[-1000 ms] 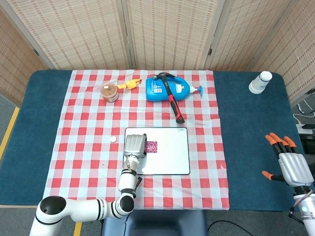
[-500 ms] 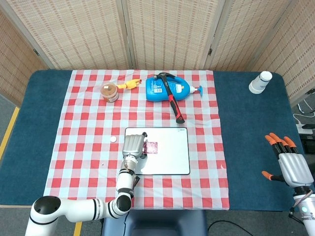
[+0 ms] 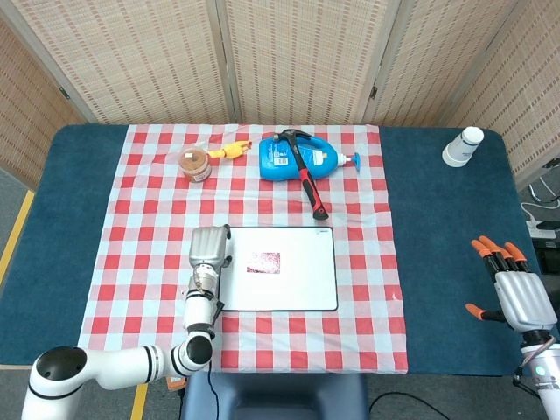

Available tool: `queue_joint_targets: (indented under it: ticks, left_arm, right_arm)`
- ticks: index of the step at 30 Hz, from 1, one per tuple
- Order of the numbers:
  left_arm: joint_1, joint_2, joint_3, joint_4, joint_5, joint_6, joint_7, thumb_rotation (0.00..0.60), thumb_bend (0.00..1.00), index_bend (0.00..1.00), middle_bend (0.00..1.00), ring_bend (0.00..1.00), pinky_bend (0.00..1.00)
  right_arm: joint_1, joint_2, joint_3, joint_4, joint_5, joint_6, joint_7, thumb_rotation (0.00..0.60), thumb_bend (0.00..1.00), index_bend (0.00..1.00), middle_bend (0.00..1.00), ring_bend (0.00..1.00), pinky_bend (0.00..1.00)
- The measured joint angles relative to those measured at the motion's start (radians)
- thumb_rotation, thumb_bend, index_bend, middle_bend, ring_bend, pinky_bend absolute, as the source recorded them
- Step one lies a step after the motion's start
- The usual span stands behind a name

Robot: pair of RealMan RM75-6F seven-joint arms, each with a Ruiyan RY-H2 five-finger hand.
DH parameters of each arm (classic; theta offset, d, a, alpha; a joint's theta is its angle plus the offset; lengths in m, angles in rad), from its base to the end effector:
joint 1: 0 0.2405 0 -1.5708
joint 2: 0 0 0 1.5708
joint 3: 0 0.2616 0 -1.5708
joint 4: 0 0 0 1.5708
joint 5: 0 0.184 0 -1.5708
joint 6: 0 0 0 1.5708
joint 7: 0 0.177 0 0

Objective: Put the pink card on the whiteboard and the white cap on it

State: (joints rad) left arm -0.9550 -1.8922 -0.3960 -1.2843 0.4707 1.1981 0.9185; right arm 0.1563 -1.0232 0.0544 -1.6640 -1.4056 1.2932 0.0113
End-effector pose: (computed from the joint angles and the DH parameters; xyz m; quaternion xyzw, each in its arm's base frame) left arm -0.1129 0.4104 -0.0538 -0.6526 -0.4348 -0.2610 0.5630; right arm -0.3133 -0.2320 0.1882 0.6164 -0.4316 0.3316 0.5691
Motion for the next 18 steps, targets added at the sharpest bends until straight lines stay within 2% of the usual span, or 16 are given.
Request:
queue_joint_targets:
  ticks: [8, 18]
  left_arm:
    - [0.039, 0.089, 0.021, -0.047, -0.02, -0.016, 0.013, 0.6, 0.27, 0.44, 1.0, 1.0, 1.0]
    - [0.043, 0.079, 0.036, 0.005, -0.041, -0.071, -0.018, 0.6, 0.27, 0.46, 1.0, 1.0, 1.0]
  right_arm:
    - [0.004, -0.008, 0.001, -0.002, 0.01, -0.006, -0.021, 0.6, 0.04, 0.0, 0.0, 0.0, 0.0]
    - [0.005, -0.009, 0.004, -0.002, 0.018, -0.007, -0.022, 0.6, 0.04, 0.0, 0.0, 0.0, 0.0]
